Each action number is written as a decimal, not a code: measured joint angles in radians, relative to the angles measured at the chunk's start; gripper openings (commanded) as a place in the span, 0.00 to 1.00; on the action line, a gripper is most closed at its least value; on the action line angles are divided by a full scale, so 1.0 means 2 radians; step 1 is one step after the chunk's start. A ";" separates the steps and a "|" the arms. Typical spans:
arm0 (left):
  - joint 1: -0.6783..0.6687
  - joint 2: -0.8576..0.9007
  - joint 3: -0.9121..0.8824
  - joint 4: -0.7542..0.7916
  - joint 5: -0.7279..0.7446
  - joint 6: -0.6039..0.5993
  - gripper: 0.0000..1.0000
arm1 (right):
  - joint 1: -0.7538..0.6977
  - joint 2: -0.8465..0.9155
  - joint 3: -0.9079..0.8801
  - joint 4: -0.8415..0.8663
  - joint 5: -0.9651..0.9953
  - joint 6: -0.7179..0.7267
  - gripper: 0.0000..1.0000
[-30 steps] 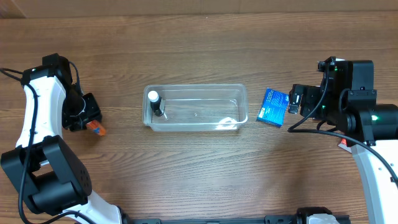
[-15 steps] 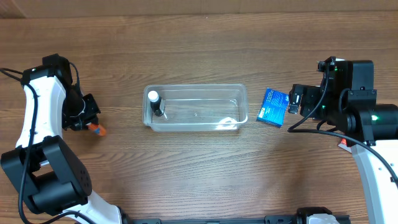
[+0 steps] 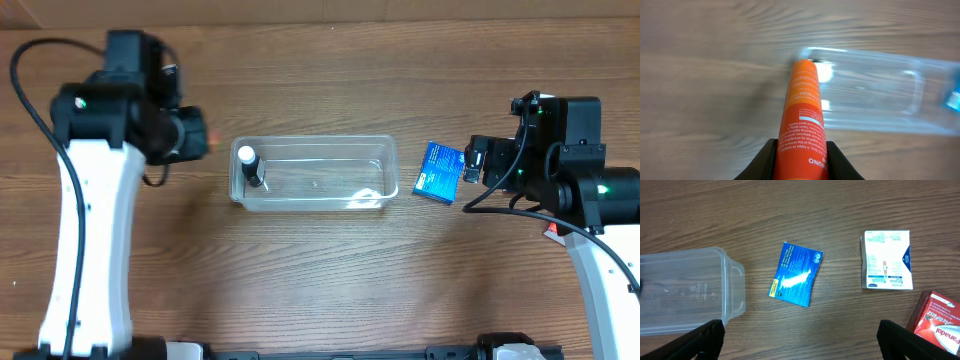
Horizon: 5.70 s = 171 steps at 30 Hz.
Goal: Pack container
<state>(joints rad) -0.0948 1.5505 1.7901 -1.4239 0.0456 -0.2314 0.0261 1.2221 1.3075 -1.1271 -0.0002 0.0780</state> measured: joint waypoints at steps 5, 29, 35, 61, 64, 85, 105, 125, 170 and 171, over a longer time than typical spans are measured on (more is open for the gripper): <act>-0.057 0.008 0.005 -0.014 0.002 -0.015 0.04 | 0.000 0.000 0.000 0.000 0.000 0.000 1.00; -0.081 0.093 -0.180 0.103 -0.009 -0.038 0.04 | 0.000 0.000 0.000 -0.001 0.000 0.000 1.00; -0.080 0.128 -0.179 0.110 -0.021 -0.039 0.04 | 0.000 0.000 0.000 -0.002 0.000 0.000 1.00; -0.080 0.160 -0.098 0.065 -0.021 -0.038 0.59 | 0.000 0.000 0.000 -0.002 0.000 0.000 1.00; -0.080 0.160 -0.060 0.048 -0.023 -0.038 0.65 | 0.000 0.000 0.000 -0.001 0.000 0.000 1.00; -0.001 0.027 0.019 0.007 -0.063 -0.034 1.00 | 0.000 0.000 0.038 0.007 0.015 0.042 1.00; 0.077 -0.030 0.016 0.000 -0.055 -0.055 1.00 | 0.003 0.291 0.120 -0.003 -0.022 0.116 1.00; 0.077 -0.028 0.014 -0.001 -0.055 -0.055 1.00 | 0.023 0.379 0.096 0.004 -0.016 0.157 1.00; 0.077 -0.028 0.014 -0.006 -0.055 -0.055 1.00 | 0.023 0.432 0.087 0.022 -0.013 0.157 0.79; 0.077 -0.028 0.014 -0.006 -0.055 -0.055 1.00 | 0.023 0.432 0.087 0.022 -0.013 0.157 0.78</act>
<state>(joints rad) 0.0589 1.4952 1.8179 -1.4368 -0.0635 -0.3420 0.0731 2.0869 1.4807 -1.0828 -0.0257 0.3920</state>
